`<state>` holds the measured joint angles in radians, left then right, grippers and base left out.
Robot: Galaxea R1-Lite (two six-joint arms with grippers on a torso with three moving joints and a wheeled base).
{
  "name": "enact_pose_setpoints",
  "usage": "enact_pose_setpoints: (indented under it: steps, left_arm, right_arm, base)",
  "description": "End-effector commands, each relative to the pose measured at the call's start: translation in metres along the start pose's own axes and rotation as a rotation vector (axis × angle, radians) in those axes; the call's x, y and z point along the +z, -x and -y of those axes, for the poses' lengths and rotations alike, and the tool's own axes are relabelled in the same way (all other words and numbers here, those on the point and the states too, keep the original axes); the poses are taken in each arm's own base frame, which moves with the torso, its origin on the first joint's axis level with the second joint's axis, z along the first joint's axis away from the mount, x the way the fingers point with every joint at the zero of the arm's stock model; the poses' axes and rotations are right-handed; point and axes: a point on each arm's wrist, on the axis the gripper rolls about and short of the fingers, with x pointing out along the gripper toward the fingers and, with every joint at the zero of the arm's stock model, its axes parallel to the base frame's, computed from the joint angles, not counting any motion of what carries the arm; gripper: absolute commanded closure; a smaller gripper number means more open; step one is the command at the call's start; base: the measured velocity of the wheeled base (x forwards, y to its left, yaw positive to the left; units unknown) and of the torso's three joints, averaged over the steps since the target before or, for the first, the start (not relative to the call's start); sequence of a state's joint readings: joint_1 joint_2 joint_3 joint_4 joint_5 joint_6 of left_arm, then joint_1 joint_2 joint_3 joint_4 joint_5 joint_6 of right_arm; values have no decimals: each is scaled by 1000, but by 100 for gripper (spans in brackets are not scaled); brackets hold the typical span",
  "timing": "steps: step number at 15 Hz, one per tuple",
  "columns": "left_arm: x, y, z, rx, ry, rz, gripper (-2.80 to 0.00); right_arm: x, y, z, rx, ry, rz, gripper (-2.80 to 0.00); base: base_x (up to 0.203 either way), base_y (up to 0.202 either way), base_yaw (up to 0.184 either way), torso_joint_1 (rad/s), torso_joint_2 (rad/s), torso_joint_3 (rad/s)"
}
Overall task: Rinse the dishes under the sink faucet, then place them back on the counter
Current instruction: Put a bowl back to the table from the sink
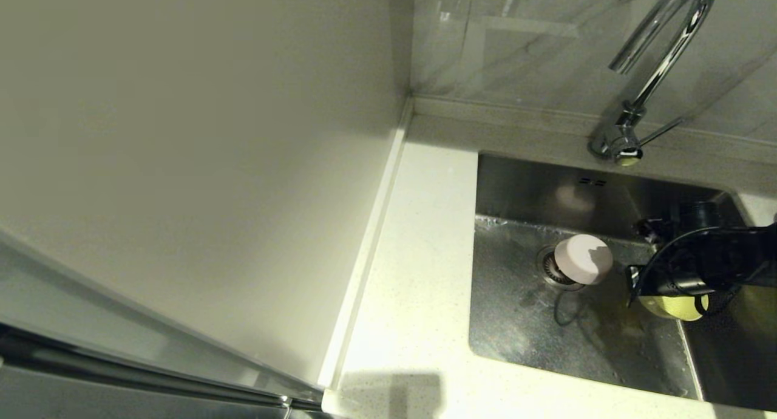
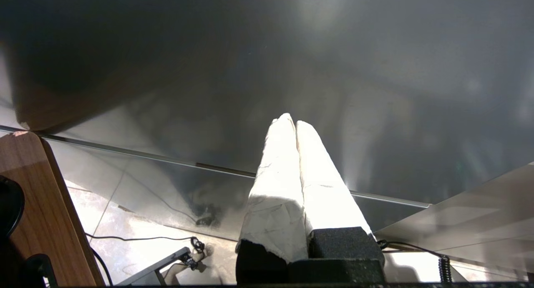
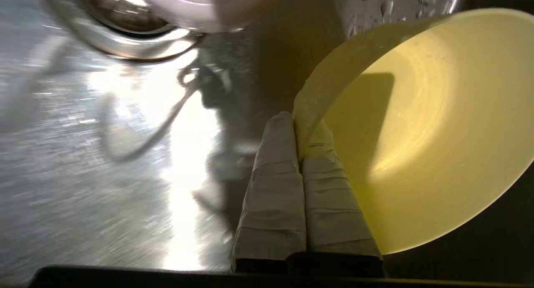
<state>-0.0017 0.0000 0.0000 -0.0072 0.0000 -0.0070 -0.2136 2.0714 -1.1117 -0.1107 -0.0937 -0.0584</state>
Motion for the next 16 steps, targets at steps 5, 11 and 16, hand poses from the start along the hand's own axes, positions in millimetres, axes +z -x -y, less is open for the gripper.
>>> enact_pose_setpoints:
  steps: [5, 11, 16]
  left_arm:
    - [0, 0, 0, 0, 1, -1, 0]
    - [-1, 0, 0, 0, 1, -3, 0]
    - [-1, 0, 0, 2, 1, -3, 0]
  right_arm:
    - [-7, 100, -1, 308, -170, -119, 0]
    - [33, 175, -64, 773, -402, -201, 0]
    - [104, 245, -92, 1142, -722, -350, 0]
  base:
    - [0, 0, 0, 0, 0, 0]
    - [0, 0, 0, 0, 0, 0]
    - [0, 0, 0, 0, 0, 0]
